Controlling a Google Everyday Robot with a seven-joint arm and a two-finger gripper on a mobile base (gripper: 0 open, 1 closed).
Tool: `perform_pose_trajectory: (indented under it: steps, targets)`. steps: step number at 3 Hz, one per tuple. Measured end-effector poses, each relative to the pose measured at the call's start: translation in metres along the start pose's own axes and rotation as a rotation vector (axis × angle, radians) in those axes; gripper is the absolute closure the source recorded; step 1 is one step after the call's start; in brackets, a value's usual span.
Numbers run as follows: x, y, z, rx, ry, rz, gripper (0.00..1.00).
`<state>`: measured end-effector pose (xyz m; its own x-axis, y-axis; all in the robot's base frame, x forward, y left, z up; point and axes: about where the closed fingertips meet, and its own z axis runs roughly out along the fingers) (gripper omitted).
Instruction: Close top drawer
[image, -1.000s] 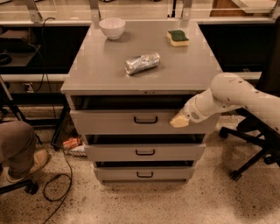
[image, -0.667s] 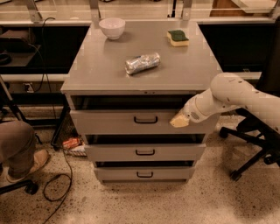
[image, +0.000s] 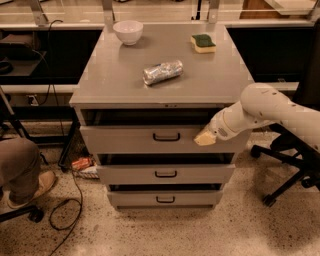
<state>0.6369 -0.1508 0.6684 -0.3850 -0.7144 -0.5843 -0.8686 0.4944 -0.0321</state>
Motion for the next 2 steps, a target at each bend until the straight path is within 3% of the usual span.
perform_pose_trajectory:
  steps: [1,2]
  targets:
    - [0.0002,0.0000,-0.0001,0.000,0.000,0.000,1.00]
    - [0.0004,0.0001,-0.0002,0.000,0.000,0.000,0.84]
